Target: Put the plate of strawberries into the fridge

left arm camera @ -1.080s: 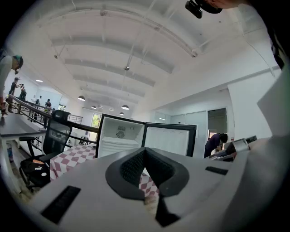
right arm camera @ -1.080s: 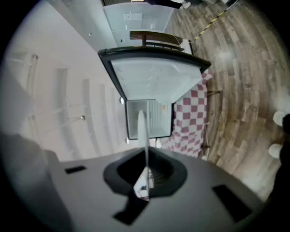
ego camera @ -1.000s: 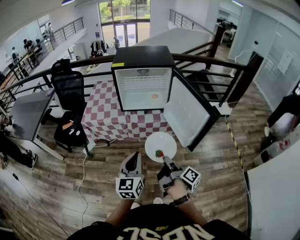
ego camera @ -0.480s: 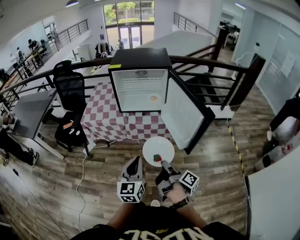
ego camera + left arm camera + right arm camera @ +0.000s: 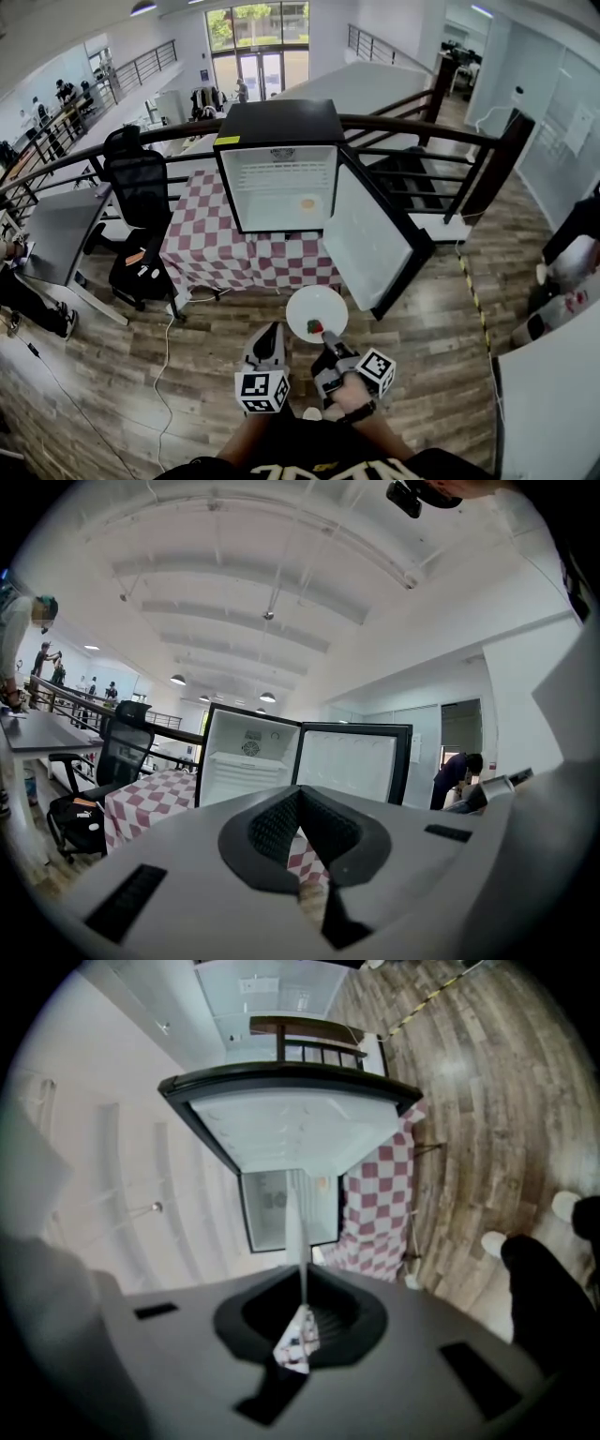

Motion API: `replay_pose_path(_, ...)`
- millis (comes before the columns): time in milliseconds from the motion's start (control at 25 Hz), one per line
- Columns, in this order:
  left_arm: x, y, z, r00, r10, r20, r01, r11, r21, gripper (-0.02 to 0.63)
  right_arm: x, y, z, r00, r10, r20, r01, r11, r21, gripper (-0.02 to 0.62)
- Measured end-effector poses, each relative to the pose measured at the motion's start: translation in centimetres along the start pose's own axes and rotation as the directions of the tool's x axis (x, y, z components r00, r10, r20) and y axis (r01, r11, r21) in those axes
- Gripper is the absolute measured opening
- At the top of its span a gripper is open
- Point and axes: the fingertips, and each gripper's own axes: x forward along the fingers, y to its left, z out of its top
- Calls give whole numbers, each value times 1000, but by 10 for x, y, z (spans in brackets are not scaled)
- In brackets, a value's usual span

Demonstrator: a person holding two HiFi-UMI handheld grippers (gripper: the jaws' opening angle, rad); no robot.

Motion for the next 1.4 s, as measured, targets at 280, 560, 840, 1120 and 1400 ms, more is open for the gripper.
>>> replay_pose_path(280,57,47,11,1000,-19,4,19,1000,-2,17,64,8,4,1000,-13,17,13,1000,8,29)
replay_pose_path(560,121,111,39,997,-72,2,72,997,9,17,149,39,8,998,26,60,-26,1000,-4,29)
replay_pose_path(840,157,157,50,992,-127,1,127,992,-1,17,207,50,8,993,31,113,-33,999,14,29)
replay_pose_path(1120,181,197,56,983,-174,48,176,984,-39,17,246,50,-2,991,16,133,-14,1000,-22,29)
replay_pose_path(1400,199,208,39,974,-228,1,228,973,-46,17,263,38,1,986,-13,166,16,1000,-13,29)
